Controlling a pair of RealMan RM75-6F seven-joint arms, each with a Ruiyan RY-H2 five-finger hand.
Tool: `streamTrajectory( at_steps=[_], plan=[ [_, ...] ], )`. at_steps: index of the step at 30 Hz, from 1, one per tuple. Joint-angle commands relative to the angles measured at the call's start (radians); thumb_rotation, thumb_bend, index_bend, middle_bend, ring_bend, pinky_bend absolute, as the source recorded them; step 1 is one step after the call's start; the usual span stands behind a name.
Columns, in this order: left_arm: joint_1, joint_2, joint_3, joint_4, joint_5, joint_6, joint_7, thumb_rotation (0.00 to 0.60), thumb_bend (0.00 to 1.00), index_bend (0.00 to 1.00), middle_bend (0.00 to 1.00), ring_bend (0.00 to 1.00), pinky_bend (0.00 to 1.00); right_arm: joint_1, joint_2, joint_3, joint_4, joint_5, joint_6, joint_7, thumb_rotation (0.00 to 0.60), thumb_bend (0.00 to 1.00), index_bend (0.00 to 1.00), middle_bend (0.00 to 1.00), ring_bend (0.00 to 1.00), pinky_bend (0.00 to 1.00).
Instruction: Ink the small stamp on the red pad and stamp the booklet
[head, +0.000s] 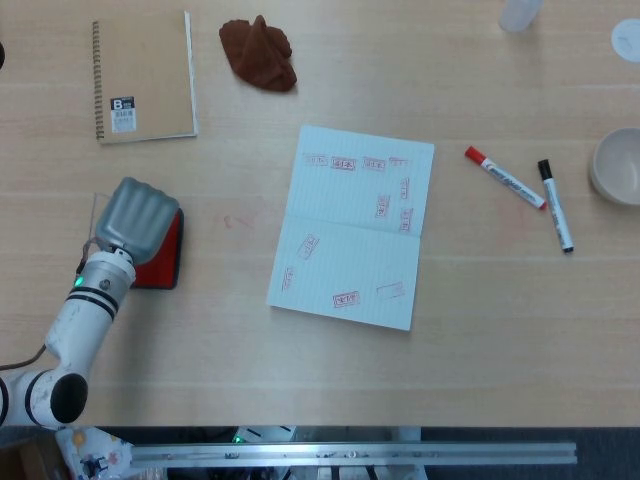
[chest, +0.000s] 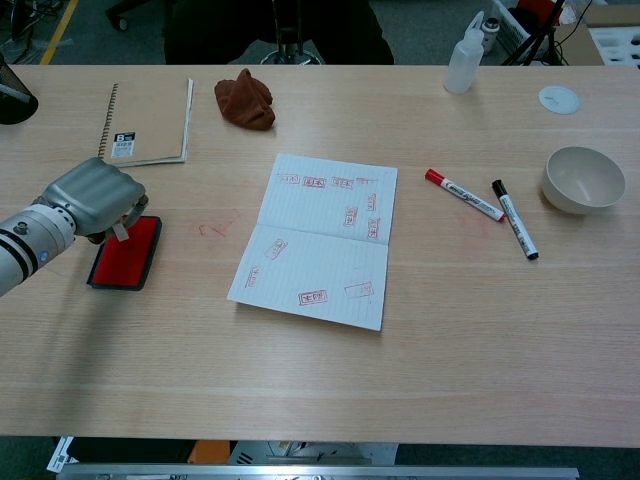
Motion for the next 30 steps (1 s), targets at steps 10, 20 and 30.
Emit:
streamTrajectory(
  at_steps=[10,20,30],
  plan=[
    [0.015,0.012,-0.010,-0.005,0.016,0.005,-0.038,0.600,0.29,0.59,1.00,1.00,1.00,-0.002,0.004,0.000,-0.004,-0.001,0.005,-0.001,0.600,0.15,0.34,0.40,0.29,0.36],
    [0.019,0.096,-0.045,-0.143,0.085,0.066,-0.077,0.600,0.29,0.59,1.00,1.00,1.00,0.000,0.003,0.002,0.006,-0.006,0.004,0.012,0.600,0.15,0.34,0.40,0.29,0.36],
    [-0.010,0.101,-0.082,-0.308,0.126,0.097,-0.038,0.600,0.29,0.59,1.00,1.00,1.00,0.006,-0.001,0.002,0.022,-0.008,-0.006,0.027,0.600,0.15,0.34,0.40,0.29,0.36]
  ],
)
